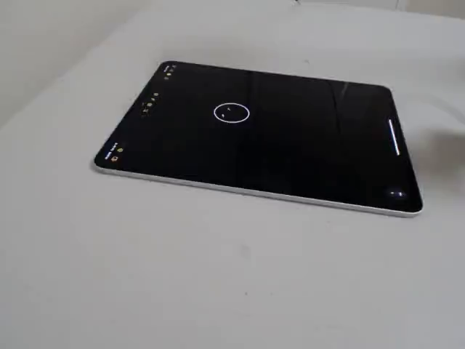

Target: Draw 2 dots in a circle representing the eyes of a stickman

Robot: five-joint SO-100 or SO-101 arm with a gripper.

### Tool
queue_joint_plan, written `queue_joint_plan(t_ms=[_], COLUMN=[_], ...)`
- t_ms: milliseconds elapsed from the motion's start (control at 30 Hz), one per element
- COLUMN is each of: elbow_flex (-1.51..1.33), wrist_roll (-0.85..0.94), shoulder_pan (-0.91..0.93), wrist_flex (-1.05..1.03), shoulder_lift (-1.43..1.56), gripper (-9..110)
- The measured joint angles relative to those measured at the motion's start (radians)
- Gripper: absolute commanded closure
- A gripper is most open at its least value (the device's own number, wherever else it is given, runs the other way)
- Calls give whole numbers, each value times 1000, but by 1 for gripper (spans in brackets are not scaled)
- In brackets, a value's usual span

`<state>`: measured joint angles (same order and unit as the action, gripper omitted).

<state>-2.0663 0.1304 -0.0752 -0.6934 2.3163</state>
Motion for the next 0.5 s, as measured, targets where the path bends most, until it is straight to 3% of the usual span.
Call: queue_joint_plan(t_ms=[500], elbow_flex=[-344], wrist_roll=[31], shoulder_pan=[-61], wrist_flex=[-364], shoulder_lift=[735], gripper=[102])
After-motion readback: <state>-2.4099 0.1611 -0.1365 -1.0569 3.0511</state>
